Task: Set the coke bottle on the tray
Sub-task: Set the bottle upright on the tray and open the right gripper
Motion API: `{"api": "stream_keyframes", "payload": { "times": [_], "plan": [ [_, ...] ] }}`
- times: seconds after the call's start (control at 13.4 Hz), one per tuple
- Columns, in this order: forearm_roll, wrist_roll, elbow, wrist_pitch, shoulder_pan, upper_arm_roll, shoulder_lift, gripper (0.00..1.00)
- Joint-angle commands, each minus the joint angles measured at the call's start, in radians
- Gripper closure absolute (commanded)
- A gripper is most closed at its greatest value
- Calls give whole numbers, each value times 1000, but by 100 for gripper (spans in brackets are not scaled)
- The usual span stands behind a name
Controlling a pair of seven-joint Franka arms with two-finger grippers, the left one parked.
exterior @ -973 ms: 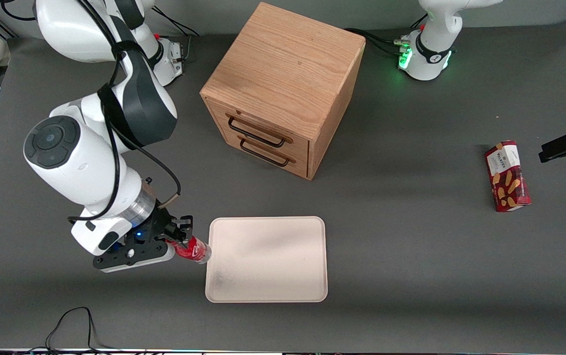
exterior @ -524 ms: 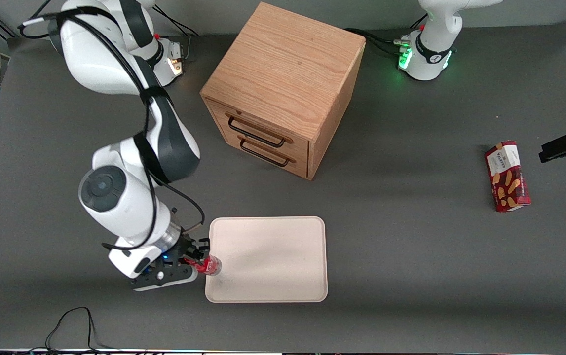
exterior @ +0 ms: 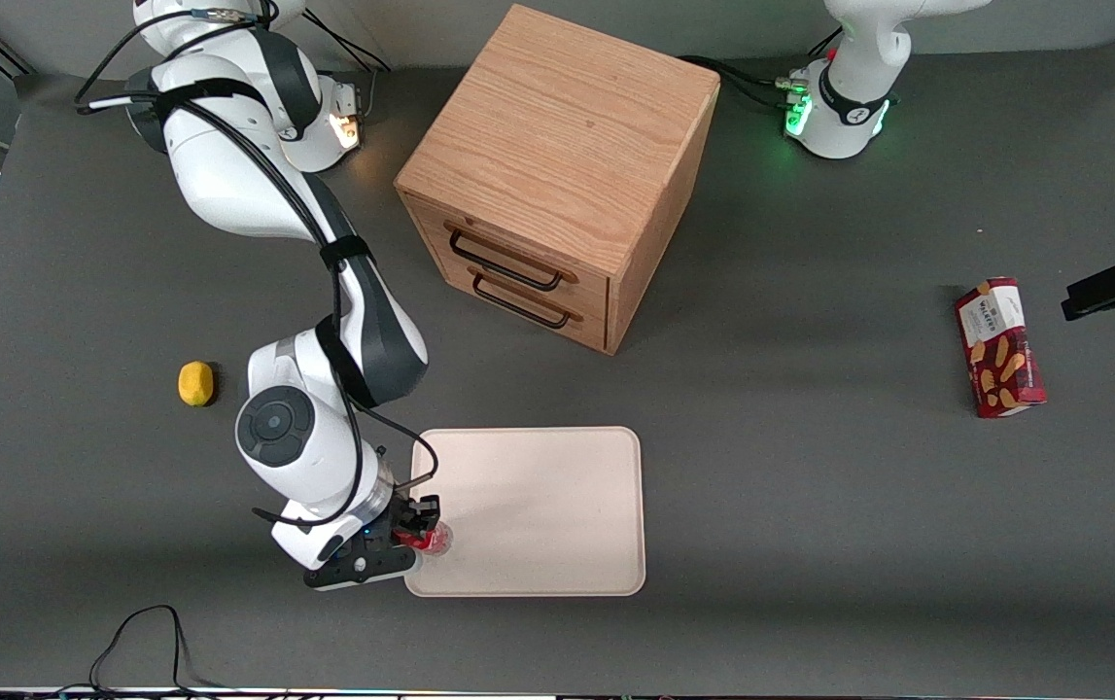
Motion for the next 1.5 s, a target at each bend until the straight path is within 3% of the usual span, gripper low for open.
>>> {"api": "stream_keyframes", "payload": {
  "times": [0.0,0.07,0.15,0.22,0.3,0.37,0.45,0.67,0.97,1.27,1.42],
  "plan": [
    [-11,23,5,12,1,-5,5,100],
    [-11,21,-4,20,1,-5,7,100],
    [-11,24,-7,33,1,-5,5,67],
    [-12,24,-11,35,1,-5,5,62],
    [-11,26,-11,37,1,-5,5,32],
    [-11,26,-11,37,0,-5,5,13],
    [-11,26,-11,37,0,-5,4,0],
    [-12,72,-10,17,0,-5,-25,0],
    [-33,92,-11,-191,-2,-5,-145,0],
    [-43,125,-89,-395,-20,0,-348,0],
    [-41,113,-206,-427,-51,5,-492,0]
  ]
}}
